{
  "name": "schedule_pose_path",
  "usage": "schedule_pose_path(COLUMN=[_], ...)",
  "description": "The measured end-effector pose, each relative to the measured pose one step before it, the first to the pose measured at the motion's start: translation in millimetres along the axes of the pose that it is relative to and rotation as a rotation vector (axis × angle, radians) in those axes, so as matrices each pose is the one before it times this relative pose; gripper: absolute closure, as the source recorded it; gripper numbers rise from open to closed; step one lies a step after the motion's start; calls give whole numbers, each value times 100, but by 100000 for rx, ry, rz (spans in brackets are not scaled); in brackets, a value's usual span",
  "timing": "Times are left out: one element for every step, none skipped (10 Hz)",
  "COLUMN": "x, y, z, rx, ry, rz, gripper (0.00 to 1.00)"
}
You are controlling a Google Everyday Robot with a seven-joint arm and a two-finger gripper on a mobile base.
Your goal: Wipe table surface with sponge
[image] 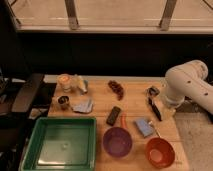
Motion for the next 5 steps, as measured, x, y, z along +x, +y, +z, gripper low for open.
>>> schedule_pose_path(x=[-1,2,3,-15,-248], y=[0,15,4,3,-263], z=[-1,16,-4,-16,115], rx=[2,-18,206,454,418], ry=[1,50,424,2296,2874], rz=[-5,-63,-595,-3143,-7076], gripper=[35,35,35,35,35])
